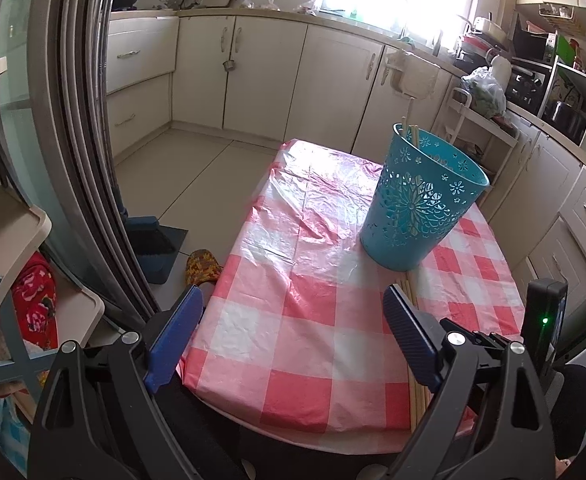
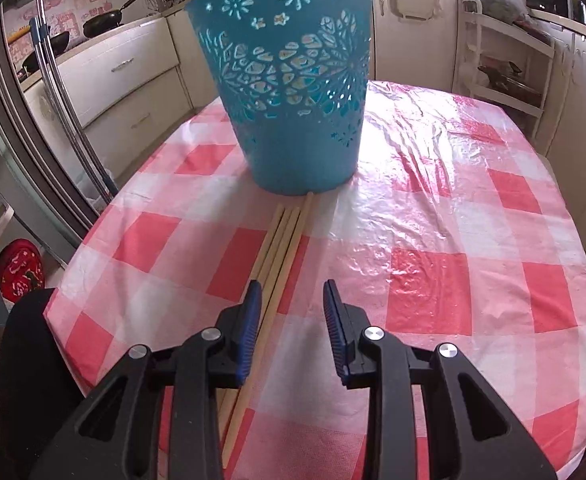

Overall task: Organize utensils
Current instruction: 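Lower the right tool back to the chopstick bundle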

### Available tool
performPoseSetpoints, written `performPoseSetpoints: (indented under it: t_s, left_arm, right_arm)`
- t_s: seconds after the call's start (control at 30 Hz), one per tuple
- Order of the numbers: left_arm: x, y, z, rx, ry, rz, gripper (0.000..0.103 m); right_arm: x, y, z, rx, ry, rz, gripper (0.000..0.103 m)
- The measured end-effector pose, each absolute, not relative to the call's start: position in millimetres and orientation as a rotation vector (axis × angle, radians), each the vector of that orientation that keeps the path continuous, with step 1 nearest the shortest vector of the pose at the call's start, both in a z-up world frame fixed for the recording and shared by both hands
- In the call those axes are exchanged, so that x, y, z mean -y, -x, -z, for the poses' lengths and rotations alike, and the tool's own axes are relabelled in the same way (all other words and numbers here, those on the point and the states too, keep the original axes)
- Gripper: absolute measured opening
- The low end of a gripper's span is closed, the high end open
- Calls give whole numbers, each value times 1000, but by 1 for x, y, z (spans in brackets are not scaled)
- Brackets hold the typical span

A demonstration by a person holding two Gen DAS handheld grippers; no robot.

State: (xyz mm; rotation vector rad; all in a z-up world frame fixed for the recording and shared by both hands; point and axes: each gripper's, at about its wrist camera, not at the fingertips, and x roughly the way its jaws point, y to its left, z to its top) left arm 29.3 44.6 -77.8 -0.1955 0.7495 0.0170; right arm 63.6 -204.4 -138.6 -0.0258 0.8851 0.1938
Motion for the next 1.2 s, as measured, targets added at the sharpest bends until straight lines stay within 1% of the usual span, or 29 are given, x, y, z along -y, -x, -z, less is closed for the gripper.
performPoseSetpoints:
  t_s: [0.17,0.37,0.63,0.8,0.97,1.2]
  left_arm:
    - [-48,-32,85,-773,208,-27,88]
    - [-46,-33,89,-786,199,-28,88]
    - [-40,-36,95,-806,176,-16,88]
    - [-39,-39,101,-825,179,-17,88]
    - [-26,-47,104,-840,151,18,88]
    - [-9,-51,111,-867,125,51,88]
  right_arm:
    - [207,-62,140,-887,61,-160,34]
    - [207,-60,134,-863,18,-201,34]
    - [209,-65,141,-895,40,-172,34]
    - [214,-68,140,-899,7,-176,34]
    - [224,-73,137,-892,-93,-193,34]
    - [221,-93,140,-911,-47,-155,33]
